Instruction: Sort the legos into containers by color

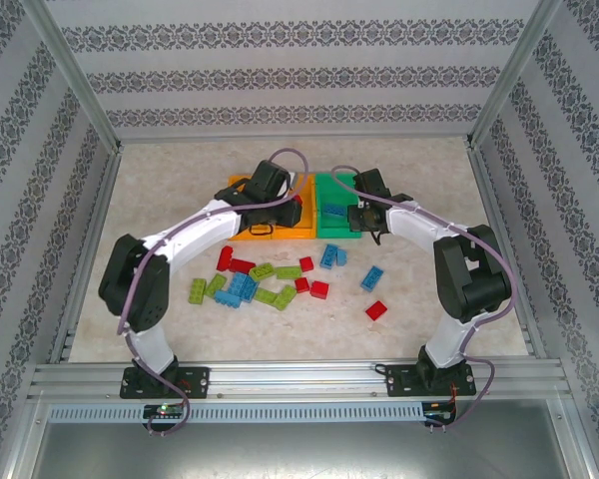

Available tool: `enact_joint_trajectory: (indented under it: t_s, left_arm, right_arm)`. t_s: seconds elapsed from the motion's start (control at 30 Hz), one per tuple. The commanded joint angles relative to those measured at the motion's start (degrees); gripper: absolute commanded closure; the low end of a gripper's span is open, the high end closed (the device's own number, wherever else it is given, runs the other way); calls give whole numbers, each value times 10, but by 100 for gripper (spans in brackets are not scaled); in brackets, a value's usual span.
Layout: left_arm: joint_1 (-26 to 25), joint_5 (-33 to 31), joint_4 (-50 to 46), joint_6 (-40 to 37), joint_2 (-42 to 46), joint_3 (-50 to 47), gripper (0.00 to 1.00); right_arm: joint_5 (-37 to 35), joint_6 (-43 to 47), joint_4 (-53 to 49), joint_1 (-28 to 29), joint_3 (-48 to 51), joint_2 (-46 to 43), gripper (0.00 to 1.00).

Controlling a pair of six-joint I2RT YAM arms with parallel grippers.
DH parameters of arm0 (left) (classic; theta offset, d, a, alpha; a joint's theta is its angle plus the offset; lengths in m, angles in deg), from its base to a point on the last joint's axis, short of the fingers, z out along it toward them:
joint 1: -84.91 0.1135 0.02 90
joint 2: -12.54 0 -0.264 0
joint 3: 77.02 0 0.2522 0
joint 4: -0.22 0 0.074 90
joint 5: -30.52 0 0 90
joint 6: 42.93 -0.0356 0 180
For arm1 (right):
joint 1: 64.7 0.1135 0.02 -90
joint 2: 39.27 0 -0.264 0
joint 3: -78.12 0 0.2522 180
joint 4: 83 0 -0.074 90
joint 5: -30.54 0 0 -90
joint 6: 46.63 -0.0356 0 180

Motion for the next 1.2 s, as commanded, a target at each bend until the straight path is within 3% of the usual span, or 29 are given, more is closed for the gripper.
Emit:
enact_joint_trajectory:
  t_s: [0.0,0.1,0.13,0.3,0.43,0.63,0.9,1.17]
  left_arm:
    - [0,-8,-55,-31,-61,66,78]
    - [2,2,-84,-30,-106,116,78]
    - [3,-1,-83,-27,-112,120,77]
    - [8,-33,-82,-5,-114,114,67]
    - [8,-38,-83,6,-109,112,40]
    - [5,-26,-59,8,-76,80,0]
    - [-5,-30,8,5,7,-7,0]
    - [-6,-65,11,-8,46,-40,0]
  right_arm:
    - [1,24,-24,6,14,-8,84]
    - [-6,30,-29,5,9,-6,81]
    - [-12,30,-32,5,7,-5,75]
    - [-25,-5,-59,5,11,-41,29]
    - [-24,-70,-90,7,32,-97,16]
    - [-7,-168,-144,8,88,-152,12]
    - [9,-248,-178,44,160,-191,13]
    - [14,-293,-171,49,205,-205,17]
